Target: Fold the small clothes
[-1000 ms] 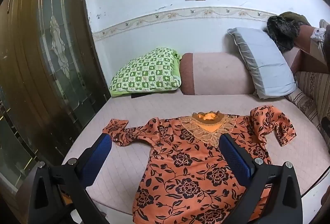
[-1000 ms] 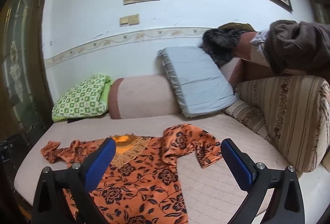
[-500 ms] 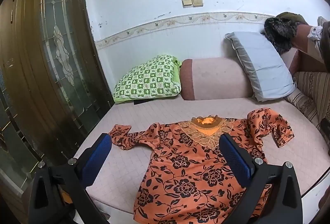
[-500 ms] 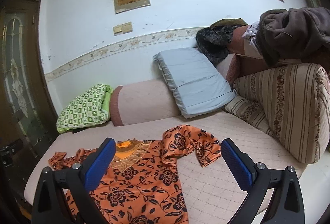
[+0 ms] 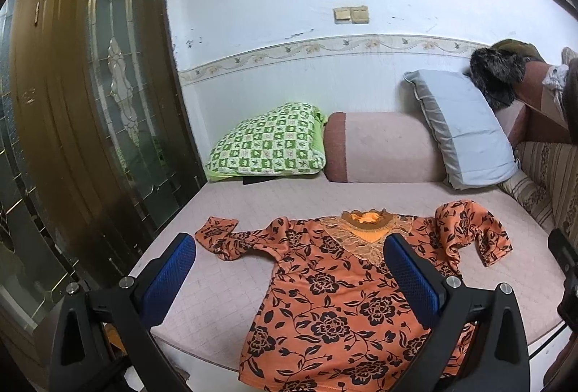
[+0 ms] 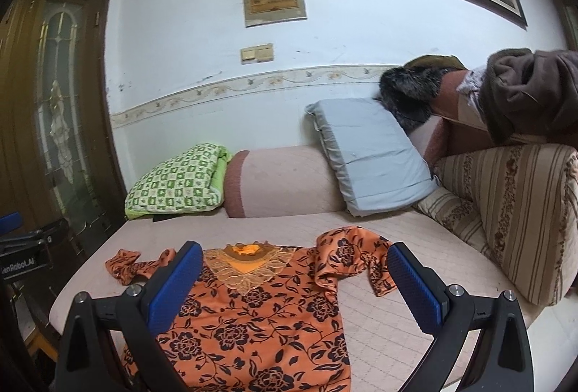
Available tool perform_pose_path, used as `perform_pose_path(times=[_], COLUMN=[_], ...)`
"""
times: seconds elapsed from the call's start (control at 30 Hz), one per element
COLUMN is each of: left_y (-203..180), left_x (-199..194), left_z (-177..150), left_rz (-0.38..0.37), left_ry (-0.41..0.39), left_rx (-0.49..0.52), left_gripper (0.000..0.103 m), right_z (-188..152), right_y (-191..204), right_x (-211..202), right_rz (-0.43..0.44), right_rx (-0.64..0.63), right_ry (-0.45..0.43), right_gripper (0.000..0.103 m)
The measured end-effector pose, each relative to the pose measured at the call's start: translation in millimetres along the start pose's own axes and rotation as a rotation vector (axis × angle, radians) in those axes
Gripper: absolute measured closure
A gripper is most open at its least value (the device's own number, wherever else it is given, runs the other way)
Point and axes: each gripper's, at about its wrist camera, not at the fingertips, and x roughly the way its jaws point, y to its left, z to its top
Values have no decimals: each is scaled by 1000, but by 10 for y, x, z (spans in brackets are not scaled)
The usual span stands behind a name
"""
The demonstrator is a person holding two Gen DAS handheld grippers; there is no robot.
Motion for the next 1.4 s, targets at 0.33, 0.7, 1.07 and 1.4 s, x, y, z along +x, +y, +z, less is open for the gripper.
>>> perform_pose_path(times=[0.33, 0.7, 1.07, 1.4], left_y=[151, 102, -107, -411], left_x=[-78, 324, 915, 1399], left_z=[-20, -23, -26, 14], left_rz=[30, 49, 40, 9], left_ry=[-13, 28, 107, 154], left_rx=[-19, -8, 14, 48], left_gripper=[0, 0, 0, 0], right_z=[17, -36, -84, -180], right_y=[163, 167, 242, -3], right_x=[-92, 156, 795, 1256], right_rz=[41, 35, 32, -17], right_rx=[-33, -30, -33, 9], right_ry=[-8, 33, 111, 156], right_gripper=[0, 0, 0, 0])
